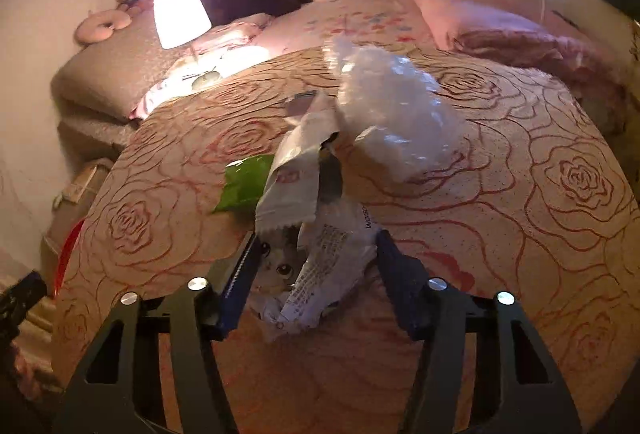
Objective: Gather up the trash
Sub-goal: 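Return the right tool to the bed and grasp the printed cartoon snack wrapper, then pass the snack wrapper from the right tool into the left tool's fingers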
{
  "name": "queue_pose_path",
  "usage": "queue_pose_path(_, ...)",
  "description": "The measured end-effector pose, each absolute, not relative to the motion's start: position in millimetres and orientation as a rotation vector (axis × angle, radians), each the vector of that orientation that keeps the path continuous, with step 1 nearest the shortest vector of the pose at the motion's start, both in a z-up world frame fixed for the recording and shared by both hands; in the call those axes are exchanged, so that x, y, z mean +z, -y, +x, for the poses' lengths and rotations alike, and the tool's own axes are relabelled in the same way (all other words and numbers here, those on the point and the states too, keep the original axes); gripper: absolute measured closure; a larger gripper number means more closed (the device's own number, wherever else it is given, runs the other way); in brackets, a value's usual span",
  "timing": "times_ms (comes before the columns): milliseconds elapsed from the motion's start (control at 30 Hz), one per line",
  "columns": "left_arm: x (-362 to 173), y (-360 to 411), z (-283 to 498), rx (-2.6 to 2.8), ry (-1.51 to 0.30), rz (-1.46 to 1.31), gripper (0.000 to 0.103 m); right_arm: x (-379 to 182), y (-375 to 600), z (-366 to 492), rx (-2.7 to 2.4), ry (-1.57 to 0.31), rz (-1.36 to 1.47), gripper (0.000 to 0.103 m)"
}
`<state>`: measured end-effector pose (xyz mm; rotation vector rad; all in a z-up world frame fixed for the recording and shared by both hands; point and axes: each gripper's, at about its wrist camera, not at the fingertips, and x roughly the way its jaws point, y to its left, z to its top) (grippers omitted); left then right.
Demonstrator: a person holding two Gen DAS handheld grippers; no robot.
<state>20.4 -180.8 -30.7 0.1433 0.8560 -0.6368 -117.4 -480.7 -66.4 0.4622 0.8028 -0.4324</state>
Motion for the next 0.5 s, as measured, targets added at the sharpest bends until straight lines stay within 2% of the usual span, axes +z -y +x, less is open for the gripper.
queue_pose_path(367, -29, 185, 10, -0.666, -0.846, 0.159, 0.034, -60, 395, -95, -0.218, -0.837, 0.423, 0.053)
queue_pose_path(433, -29, 184, 9, -0.671, -0.844, 0.16, 0.034, -59, 379, -90, -0.169, -0.848, 0.417, 0.052)
queue_pose_path(500, -29, 184, 8, -0.677, -0.842, 0.161, 0.034, -57, 368, -87, -0.125, -0.86, 0.413, 0.046)
